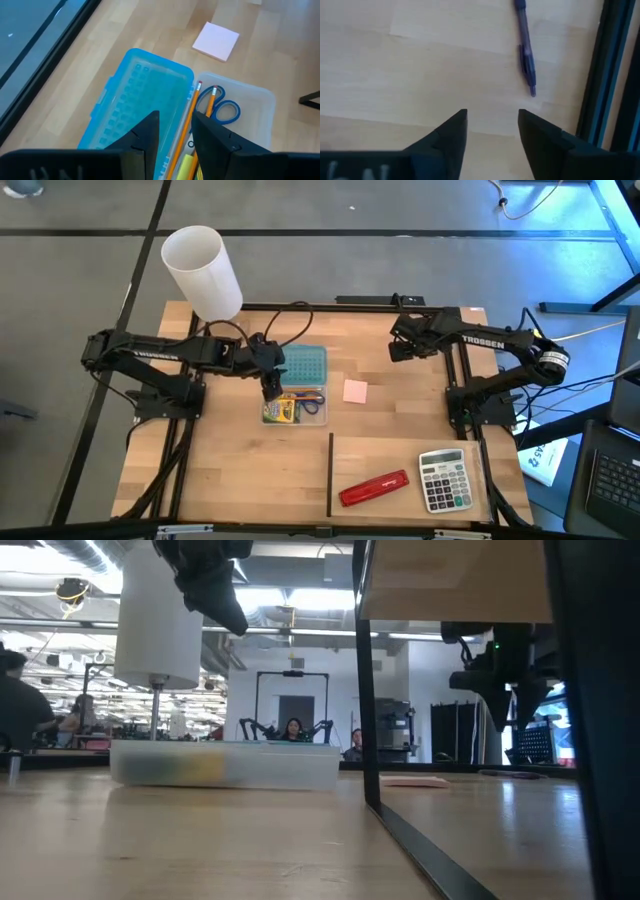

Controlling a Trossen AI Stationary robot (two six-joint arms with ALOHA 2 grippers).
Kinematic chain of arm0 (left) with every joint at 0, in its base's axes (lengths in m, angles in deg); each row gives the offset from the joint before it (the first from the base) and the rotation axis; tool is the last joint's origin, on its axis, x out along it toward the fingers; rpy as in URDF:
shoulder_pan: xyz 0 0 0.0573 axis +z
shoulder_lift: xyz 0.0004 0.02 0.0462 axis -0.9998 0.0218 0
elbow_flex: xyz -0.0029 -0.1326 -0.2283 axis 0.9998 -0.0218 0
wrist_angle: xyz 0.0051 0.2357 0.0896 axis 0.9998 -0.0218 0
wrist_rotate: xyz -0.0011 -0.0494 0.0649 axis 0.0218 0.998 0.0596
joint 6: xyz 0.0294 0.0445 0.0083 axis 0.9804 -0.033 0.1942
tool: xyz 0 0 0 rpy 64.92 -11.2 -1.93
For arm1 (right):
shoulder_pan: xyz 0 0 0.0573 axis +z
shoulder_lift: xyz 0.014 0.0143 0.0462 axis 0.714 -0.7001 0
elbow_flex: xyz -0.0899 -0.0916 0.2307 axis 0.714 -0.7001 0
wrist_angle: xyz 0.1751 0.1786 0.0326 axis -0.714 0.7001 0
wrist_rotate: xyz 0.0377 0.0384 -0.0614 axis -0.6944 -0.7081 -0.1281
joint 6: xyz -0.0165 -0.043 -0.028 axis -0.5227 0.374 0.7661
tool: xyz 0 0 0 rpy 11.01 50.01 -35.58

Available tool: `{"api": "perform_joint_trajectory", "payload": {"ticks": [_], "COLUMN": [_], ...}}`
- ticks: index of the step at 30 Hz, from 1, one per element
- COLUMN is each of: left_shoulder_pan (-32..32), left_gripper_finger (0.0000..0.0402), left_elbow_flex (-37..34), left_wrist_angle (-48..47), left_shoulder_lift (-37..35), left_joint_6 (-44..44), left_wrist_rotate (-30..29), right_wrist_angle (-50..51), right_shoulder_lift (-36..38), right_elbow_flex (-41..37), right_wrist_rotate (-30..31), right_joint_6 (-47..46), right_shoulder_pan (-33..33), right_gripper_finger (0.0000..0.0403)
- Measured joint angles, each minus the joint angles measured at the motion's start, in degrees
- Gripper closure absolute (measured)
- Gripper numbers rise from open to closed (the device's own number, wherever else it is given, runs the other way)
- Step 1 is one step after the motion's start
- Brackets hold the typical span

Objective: Pack school essentials
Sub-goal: Put the violet pen into the blue supply box

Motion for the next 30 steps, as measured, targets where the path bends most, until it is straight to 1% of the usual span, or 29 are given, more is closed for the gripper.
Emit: {"api": "perform_joint_trajectory", "payload": {"ticks": [4,7,9,16,22,25,30], "left_shoulder_pan": [0.15,0.13,0.13,0.13,0.13,0.13,0.13], "left_gripper_finger": [0.0294,0.0294,0.0294,0.0294,0.0294,0.0294,0.0294], "left_elbow_flex": [0.00,0.00,0.00,0.00,0.00,0.00,-0.02], "left_wrist_angle": [0.00,0.00,-0.02,-0.02,-0.02,-0.02,-0.02], "left_shoulder_lift": [0.00,0.00,0.00,0.01,0.02,0.02,0.02], "left_joint_6": [0.00,-0.02,-0.04,-0.20,-0.43,-0.50,-0.59], "left_wrist_rotate": [0.00,0.02,0.02,0.04,0.07,0.07,0.07], "right_wrist_angle": [-0.29,-2.82,-4.01,-12.48,-20.55,-24.22,-26.09], "right_shoulder_lift": [-0.01,-0.01,-0.03,-0.05,-0.05,-0.05,-0.05], "right_elbow_flex": [0.00,-1.01,-2.40,-8.74,-12.97,-14.96,-16.36], "right_wrist_rotate": [0.99,6.21,7.70,7.55,7.62,7.43,6.62], "right_joint_6": [3.15,3.61,3.64,6.54,6.68,8.67,9.62], "right_shoulder_pan": [-2.09,-3.14,-3.71,-5.03,-7.91,-9.37,-11.24], "right_gripper_finger": [0.0190,0.0172,0.0167,0.0170,0.0175,0.0175,0.0175]}}
